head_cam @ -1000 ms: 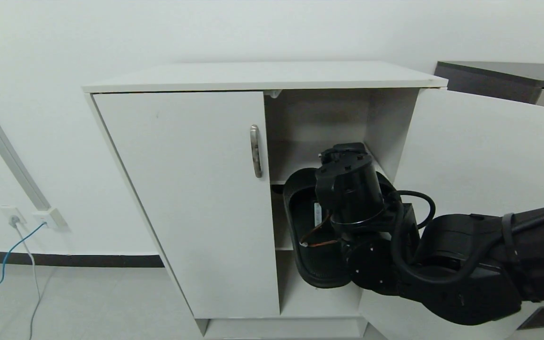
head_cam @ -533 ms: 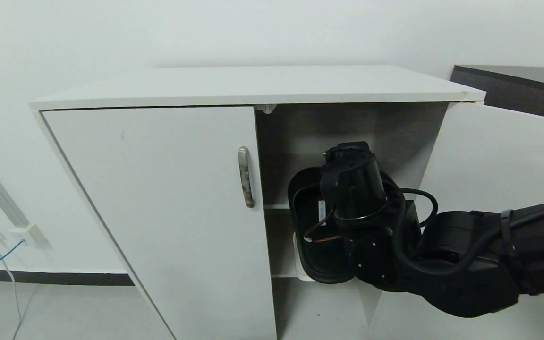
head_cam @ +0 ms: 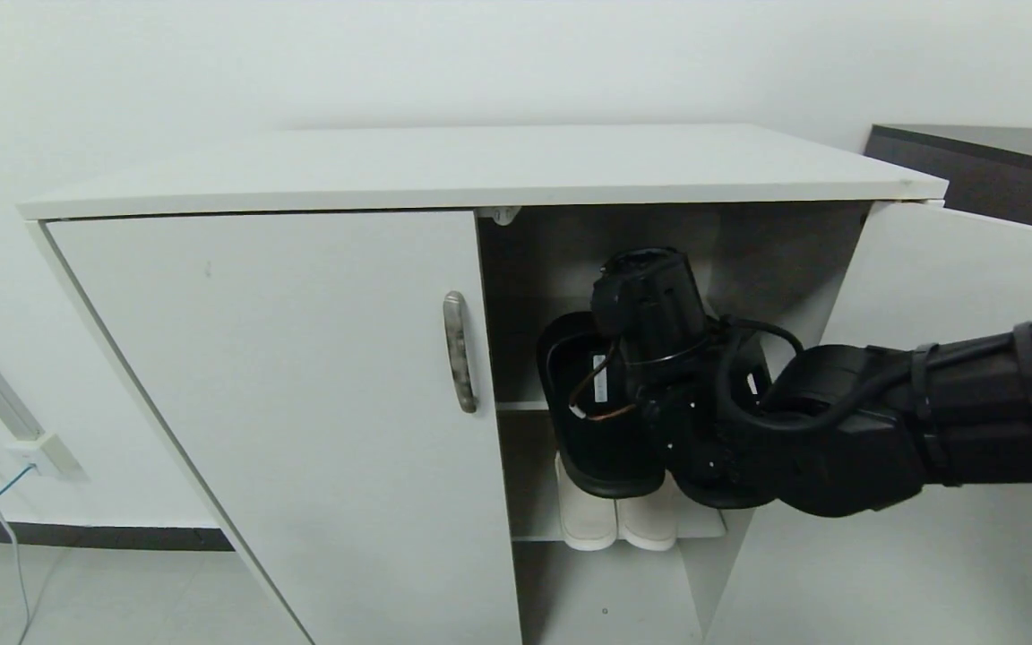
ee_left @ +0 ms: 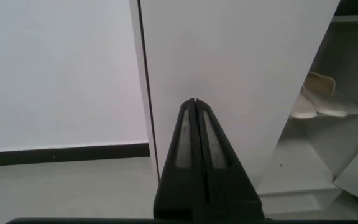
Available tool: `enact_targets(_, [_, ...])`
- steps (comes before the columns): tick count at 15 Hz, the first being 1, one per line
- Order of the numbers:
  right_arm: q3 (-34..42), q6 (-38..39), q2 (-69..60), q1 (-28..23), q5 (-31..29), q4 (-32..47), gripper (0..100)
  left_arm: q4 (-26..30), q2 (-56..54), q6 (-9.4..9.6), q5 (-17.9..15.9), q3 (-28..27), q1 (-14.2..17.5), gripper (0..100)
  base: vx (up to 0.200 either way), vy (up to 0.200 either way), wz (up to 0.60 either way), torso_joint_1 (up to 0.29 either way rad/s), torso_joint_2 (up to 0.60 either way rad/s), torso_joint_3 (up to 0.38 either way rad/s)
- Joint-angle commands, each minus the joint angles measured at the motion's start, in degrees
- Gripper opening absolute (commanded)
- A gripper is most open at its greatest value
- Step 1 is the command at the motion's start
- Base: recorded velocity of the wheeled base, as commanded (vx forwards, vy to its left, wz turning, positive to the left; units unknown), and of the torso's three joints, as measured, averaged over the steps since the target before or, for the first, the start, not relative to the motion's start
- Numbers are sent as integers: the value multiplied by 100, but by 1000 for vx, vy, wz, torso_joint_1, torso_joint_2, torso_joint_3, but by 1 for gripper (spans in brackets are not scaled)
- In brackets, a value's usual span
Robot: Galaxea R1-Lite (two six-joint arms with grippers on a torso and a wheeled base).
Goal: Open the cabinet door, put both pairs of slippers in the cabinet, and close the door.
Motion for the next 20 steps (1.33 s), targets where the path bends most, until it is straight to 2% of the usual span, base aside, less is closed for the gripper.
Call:
enact_targets(1, [-536, 50, 359, -139, 46, 228, 0, -2, -1, 0, 0, 1, 0, 0, 0, 0, 0, 0, 0, 0])
enact_targets(7, [-1776, 59, 1194, -579, 125, 456, 0, -2, -1, 0, 9, 1, 0, 0, 0, 0, 0, 0, 0, 0])
enact_targets(11, [-2619, 50, 1571, -799, 125, 904, 0, -2, -1, -9, 9, 1, 0, 0, 0, 0, 0, 0, 0, 0])
enact_targets(16, [-2707, 50, 1624, -807, 116, 948, 0, -2, -1, -9, 9, 1, 0, 0, 0, 0, 0, 0, 0, 0])
enact_targets(17, [-2716, 50, 1659, -807, 107, 948, 100, -2, -1, -9, 9, 1, 0, 0, 0, 0, 0, 0, 0, 0])
enact_targets(20, [-2646, 50, 1633, -807, 90, 957, 100, -2, -1, -9, 9, 1, 0, 0, 0, 0, 0, 0, 0, 0])
